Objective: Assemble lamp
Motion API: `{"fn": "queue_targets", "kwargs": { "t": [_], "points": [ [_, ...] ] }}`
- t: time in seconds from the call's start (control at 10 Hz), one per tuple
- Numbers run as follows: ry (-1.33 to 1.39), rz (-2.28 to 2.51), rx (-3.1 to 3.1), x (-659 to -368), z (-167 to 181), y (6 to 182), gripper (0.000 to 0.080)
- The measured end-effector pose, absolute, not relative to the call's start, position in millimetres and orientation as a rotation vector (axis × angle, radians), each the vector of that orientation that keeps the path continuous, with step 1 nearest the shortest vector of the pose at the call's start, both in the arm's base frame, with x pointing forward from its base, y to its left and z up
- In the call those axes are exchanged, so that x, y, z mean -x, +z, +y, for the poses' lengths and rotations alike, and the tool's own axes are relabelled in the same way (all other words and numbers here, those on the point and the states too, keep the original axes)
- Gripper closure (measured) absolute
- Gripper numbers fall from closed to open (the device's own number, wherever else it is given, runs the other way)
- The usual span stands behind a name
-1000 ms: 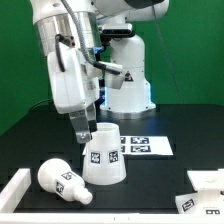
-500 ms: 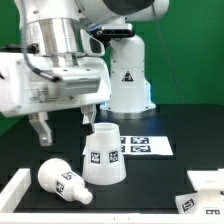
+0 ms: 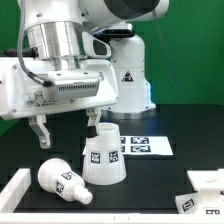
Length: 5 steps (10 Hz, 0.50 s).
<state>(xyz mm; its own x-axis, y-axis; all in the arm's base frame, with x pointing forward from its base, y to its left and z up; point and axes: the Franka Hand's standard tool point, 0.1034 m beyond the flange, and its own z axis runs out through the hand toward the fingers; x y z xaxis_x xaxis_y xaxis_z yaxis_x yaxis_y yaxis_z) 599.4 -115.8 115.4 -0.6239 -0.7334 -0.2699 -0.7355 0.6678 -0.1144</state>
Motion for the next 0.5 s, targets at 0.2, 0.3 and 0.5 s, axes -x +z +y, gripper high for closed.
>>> {"fn": "queue_targets", "kwargs": {
  "t": [0.2, 0.3, 0.5],
  "points": [
    [0.059, 2.625, 1.049, -569.9, -138.0, 93.3, 0.0100],
    [0.064, 2.658, 1.034, -558.9, -139.3, 77.9, 0.0100],
    [0.062, 2.671, 1.027, -562.4, -141.9, 71.4, 0.0100]
  ]
}}
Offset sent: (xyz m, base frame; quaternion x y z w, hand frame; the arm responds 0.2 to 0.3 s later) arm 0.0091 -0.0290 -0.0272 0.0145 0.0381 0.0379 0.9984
